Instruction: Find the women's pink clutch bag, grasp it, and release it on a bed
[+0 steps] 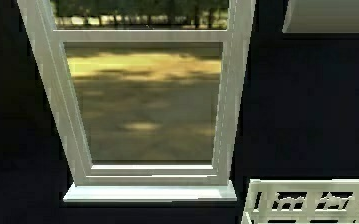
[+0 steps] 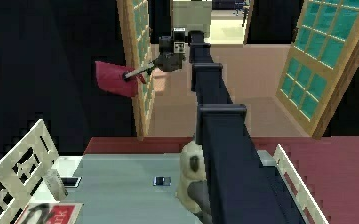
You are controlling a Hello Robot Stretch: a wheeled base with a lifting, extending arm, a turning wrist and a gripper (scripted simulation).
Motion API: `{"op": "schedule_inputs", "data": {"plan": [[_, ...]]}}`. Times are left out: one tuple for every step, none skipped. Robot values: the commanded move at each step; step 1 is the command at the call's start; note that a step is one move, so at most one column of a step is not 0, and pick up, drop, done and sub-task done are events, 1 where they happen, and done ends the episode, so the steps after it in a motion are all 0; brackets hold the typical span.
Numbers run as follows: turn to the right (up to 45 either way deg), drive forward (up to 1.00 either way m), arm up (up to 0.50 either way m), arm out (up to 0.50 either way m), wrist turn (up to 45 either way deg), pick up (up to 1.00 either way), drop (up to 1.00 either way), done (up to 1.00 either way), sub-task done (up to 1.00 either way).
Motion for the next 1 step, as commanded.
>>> {"op": "schedule_inputs", "data": {"plan": [[0.0, 0.00, 0.00, 0.00, 39.0, 0.00, 0.00, 0.00, 0.00]]}}
